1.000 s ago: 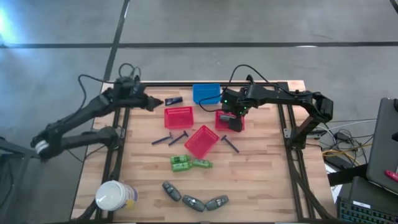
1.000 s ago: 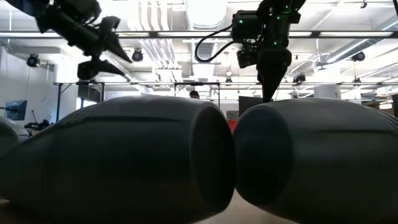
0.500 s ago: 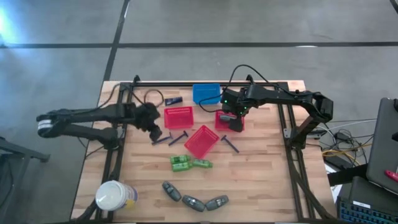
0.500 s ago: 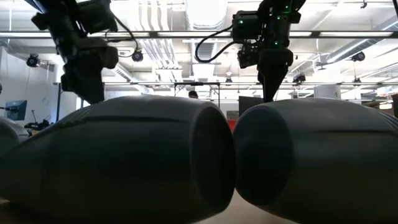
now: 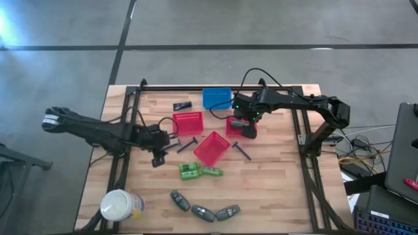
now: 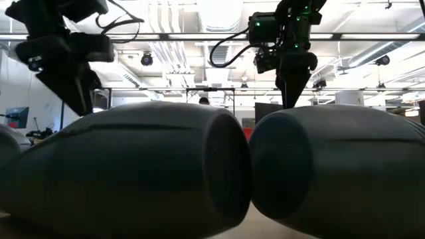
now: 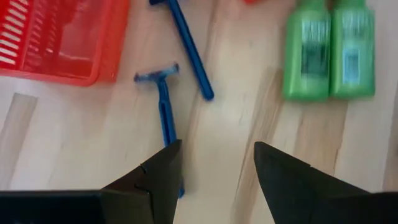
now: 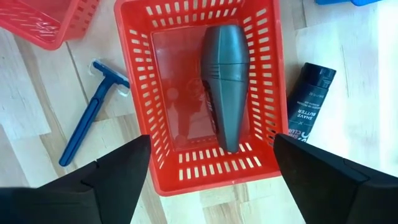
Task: Pick & Place Travel size toiletries
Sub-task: Put the blue razor into the top left red bin
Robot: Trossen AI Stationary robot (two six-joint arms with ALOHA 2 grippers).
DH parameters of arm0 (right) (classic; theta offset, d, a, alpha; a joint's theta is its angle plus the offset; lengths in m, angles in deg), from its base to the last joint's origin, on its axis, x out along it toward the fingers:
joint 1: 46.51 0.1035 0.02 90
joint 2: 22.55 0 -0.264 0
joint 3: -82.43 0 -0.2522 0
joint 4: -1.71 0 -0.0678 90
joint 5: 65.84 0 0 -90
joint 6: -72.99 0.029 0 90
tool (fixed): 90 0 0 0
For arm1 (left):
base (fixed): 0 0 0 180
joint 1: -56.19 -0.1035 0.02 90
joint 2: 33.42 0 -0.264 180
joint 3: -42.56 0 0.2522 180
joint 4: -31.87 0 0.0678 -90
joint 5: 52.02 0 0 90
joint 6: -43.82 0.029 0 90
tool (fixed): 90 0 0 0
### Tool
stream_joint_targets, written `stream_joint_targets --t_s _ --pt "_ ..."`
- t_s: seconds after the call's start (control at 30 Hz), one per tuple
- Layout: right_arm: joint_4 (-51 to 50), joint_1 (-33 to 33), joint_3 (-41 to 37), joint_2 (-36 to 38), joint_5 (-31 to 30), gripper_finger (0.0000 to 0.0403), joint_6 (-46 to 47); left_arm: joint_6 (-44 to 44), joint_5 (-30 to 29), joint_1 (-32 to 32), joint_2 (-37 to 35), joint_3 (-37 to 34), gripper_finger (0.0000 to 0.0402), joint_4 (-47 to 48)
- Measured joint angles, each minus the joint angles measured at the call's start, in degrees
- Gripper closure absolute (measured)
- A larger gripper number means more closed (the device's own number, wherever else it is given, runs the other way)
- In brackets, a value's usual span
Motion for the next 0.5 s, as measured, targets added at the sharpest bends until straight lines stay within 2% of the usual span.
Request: stream_joint_targets --t_s 0.13,0.3,0.5 --pt "0.0 0.0 0.0 0.0 0.0 0.0058 -0.5 -4.3 -0.1 -0.1 0.0 -0.9 0.02 -0.5" --pt "0.2 0.0 -0.1 0.0 0.0 0.0053 -1.4 0.6 0.1 -0.1 0.0 -3.8 0.02 -1.8" --pt "0.3 0.0 -0.2 0.0 0.0 0.0062 -1.5 1.9 -1.3 -0.1 1.4 -6.6 0.02 -9.5"
